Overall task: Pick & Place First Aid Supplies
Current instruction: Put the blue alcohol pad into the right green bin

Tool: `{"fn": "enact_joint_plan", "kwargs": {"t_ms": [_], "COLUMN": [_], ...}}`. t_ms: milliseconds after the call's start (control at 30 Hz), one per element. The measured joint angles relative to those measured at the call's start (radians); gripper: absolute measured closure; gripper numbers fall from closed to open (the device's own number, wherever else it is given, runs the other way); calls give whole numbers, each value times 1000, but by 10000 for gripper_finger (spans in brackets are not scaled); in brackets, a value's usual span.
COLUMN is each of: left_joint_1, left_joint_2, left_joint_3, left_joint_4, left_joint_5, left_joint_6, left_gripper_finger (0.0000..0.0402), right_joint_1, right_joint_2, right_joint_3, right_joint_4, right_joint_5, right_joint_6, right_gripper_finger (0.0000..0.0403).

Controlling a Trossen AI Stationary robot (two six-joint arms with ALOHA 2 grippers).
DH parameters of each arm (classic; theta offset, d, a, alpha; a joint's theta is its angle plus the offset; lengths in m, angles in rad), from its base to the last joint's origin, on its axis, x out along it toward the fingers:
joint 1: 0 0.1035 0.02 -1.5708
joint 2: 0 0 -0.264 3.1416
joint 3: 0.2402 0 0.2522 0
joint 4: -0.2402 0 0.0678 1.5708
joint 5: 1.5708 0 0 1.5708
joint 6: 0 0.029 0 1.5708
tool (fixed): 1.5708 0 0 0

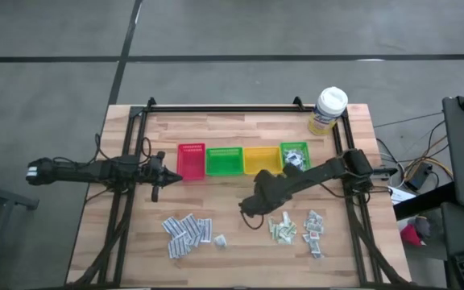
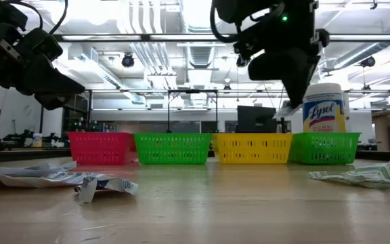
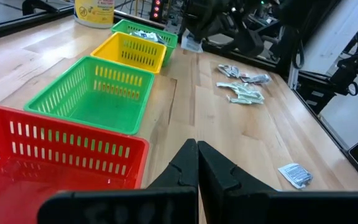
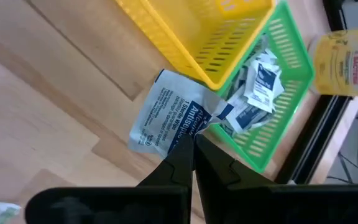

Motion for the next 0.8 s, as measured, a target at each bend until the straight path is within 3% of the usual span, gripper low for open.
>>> {"fn": "enact_joint_plan", "kwargs": {"t_ms": [433, 800], "left_joint_1": [0, 0], "left_joint_2": [0, 0], "left_joint_3": [0, 0], "left_joint_4": [0, -1], "left_joint_5": [0, -1], "left_joint_6": [-2, -2], "left_gripper_finger": [401, 401], "right_joint_1": [-37, -51], "right_joint_2": [-55, -315], "right_joint_3": [-97, -346], "right_joint_4": [-4, -2], "right_joint_5": [82, 78], "right_joint_6": [233, 500], "right_gripper_finger": [394, 394]}}
